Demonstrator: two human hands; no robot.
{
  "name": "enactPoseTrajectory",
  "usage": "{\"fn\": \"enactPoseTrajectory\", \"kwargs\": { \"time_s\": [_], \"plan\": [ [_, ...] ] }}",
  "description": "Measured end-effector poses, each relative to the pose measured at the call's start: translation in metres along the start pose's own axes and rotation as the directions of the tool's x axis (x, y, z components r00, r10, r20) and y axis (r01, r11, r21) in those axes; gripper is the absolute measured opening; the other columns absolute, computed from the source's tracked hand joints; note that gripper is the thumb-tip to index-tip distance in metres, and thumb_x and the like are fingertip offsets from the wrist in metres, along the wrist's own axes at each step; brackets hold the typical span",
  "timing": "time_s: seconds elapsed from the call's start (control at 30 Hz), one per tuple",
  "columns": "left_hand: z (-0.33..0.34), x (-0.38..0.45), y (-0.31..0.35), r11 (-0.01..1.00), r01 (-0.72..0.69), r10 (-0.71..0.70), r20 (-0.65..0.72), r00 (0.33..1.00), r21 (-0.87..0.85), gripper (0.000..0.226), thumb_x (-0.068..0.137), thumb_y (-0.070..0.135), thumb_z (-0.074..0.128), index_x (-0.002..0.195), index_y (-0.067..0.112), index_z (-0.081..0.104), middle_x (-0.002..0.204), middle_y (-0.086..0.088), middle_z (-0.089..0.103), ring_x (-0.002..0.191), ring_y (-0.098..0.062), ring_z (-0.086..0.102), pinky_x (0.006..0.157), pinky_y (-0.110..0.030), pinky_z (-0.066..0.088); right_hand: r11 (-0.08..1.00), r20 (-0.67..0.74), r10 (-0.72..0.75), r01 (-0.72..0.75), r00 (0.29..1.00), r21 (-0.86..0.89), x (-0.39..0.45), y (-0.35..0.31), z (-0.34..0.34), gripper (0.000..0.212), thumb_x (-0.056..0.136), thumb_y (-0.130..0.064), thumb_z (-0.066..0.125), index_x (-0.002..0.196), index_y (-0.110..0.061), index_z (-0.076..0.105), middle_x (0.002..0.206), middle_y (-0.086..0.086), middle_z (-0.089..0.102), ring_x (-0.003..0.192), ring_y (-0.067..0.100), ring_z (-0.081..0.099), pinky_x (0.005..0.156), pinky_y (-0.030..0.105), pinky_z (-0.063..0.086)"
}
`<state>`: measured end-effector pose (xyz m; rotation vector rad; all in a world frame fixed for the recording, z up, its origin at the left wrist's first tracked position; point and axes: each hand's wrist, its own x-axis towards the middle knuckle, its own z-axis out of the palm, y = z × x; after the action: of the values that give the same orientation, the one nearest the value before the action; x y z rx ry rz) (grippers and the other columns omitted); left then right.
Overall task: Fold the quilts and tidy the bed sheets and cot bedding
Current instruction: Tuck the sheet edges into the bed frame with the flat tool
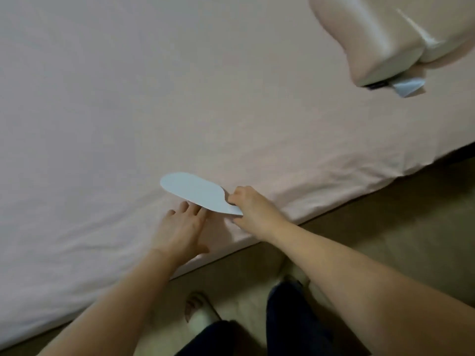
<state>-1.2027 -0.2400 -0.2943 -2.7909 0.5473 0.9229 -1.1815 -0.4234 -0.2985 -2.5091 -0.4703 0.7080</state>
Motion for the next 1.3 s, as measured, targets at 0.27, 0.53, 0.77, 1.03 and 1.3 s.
{"fn": "enactPoseTrajectory", "kwargs": {
  "time_s": [0.27, 0.53, 0.77, 1.03, 1.3],
  "plan": [
    [0.052, -0.034, -0.038, 0.991, -0.072, 0.046, -0.214, 0.976, -0.116, 0.038, 0.094, 0.015, 0.046, 0.131, 0.02, 0.049, 0.129, -0.002, 0.056, 0.114, -0.024, 0.051, 0.081, -0.032, 0.041, 0.98, -0.053, 0.124, -0.131, 0.991, -0.151, -0.001, -0.051, 0.074, 0.02, 0.094, -0.01, 0.046, 0.11, -0.01, 0.058, 0.104, 0.013, 0.061, 0.095, 0.031, 0.057, 0.068, 0.03, 0.034],
    [0.075, -0.049, -0.029, 0.983, -0.079, 0.06, -0.114, 0.992, -0.165, 0.025, 0.089, -0.003, 0.046, 0.11, 0.009, 0.054, 0.11, -0.012, 0.061, 0.102, -0.031, 0.06, 0.064, -0.036, 0.038, 0.895, 0.033, -0.012, 0.026, 0.999, -0.445, -0.012, -0.055, 0.078, 0.023, 0.088, -0.003, 0.05, 0.109, -0.009, 0.056, 0.1, 0.01, 0.055, 0.094, 0.027, 0.052, 0.066, 0.03, 0.028],
    [0.071, -0.054, -0.034, 0.978, -0.03, 0.003, -0.13, 0.991, -0.204, 0.014, 0.088, 0.001, 0.051, 0.085, 0.015, 0.05, 0.108, -0.012, 0.059, 0.099, -0.032, 0.057, 0.064, -0.034, 0.036, 0.96, 0.149, 0.087, -0.043, 0.985, -0.278, 0.004, -0.059, 0.063, 0.019, 0.078, 0.003, 0.046, 0.075, -0.015, 0.048, 0.085, 0.013, 0.061, 0.083, 0.032, 0.059, 0.063, 0.03, 0.036],
    [0.073, -0.051, -0.04, 0.911, -0.09, 0.111, 0.028, 0.993, -0.403, 0.037, 0.087, 0.003, 0.05, 0.124, 0.007, 0.049, 0.131, -0.017, 0.052, 0.117, -0.035, 0.051, 0.095, -0.039, 0.044, 0.941, 0.309, 0.202, -0.096, 0.929, -0.325, -0.004, -0.061, 0.071, 0.02, 0.078, 0.005, 0.049, 0.086, -0.009, 0.062, 0.098, 0.017, 0.064, 0.092, 0.032, 0.063, 0.068, 0.025, 0.039],
    [0.076, -0.076, -0.081, 0.832, 0.163, -0.145, 0.077, 0.986, -0.53, 0.018, 0.088, 0.013, 0.051, 0.102, 0.016, 0.063, 0.111, -0.009, 0.062, 0.104, -0.03, 0.058, 0.077, -0.032, 0.042, 0.958, 0.202, 0.218, -0.17, 0.955, -0.229, -0.002, -0.1, 0.06, 0.015, 0.085, -0.004, 0.054, 0.071, -0.01, 0.056, 0.089, 0.017, 0.066, 0.079, 0.03, 0.058, 0.061, 0.029, 0.033]
  ]
}}
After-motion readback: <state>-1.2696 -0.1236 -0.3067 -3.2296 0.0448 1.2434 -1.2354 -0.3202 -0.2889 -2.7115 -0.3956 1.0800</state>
